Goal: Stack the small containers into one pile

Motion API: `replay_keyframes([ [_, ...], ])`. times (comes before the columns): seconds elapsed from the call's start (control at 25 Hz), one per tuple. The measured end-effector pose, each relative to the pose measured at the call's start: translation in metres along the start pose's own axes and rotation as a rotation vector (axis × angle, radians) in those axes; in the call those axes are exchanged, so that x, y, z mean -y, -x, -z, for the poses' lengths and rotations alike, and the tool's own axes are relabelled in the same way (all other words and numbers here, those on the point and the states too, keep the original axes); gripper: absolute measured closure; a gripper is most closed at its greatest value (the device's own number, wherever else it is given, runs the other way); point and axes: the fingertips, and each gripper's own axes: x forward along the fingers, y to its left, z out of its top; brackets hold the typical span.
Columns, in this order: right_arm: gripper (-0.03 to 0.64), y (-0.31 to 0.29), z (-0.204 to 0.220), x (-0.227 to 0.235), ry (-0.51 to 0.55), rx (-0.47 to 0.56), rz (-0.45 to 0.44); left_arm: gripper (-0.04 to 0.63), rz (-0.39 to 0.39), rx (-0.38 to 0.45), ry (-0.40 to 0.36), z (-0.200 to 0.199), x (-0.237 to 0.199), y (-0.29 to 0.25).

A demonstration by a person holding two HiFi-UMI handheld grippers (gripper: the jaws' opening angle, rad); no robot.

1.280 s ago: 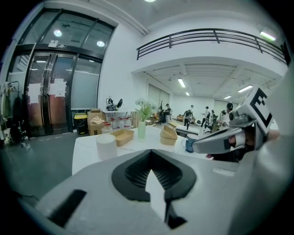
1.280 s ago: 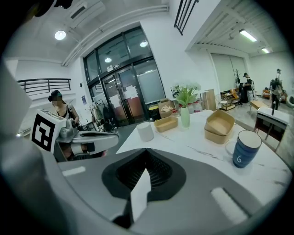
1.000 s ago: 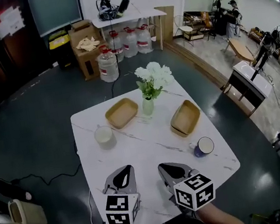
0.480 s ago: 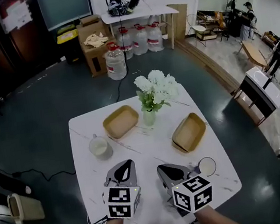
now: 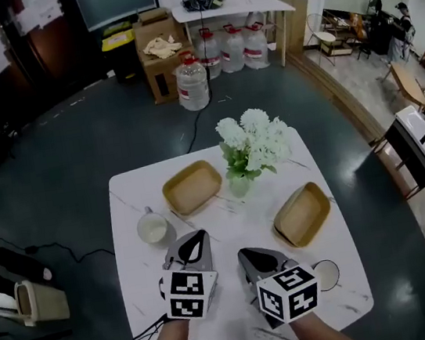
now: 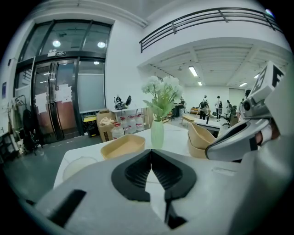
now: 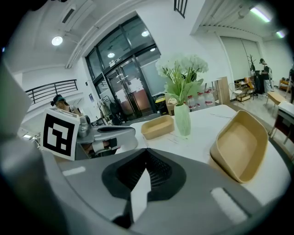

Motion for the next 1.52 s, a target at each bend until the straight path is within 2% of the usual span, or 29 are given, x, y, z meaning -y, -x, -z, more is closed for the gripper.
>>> replay_keyframes([
  [0.64, 0.617, -0.052, 0.004, 0.032, -0.04, -0.078, -0.029, 0.566, -0.028, -0.068, -0.042, 0.003, -0.026, -0.084],
  [0.88, 0.617, -0.064, 0.007, 0.036, -0.058, -0.112, -0.051, 0.528, -0.033, -0.14, -0.124, 0.004, -0.04, -0.107],
  [1.12, 0.617, -0.072, 0.013, 0.044, -0.085, -0.129, -0.066, 0.495, -0.037, -0.201, -0.157, 0.012, -0.046, -0.124],
  [1.36, 0.617, -0.075, 0.016, 0.045, -0.098, -0.144, -0.081, 0.486, -0.078, -0.284, -0.307, 0.019, -0.048, -0.137],
  [1.52, 0.617, -0.073, 0.016, 0.044, -0.104, -0.146, -0.088, 0.488, -0.066, -0.322, -0.292, 0.025, -0.048, -0.142],
])
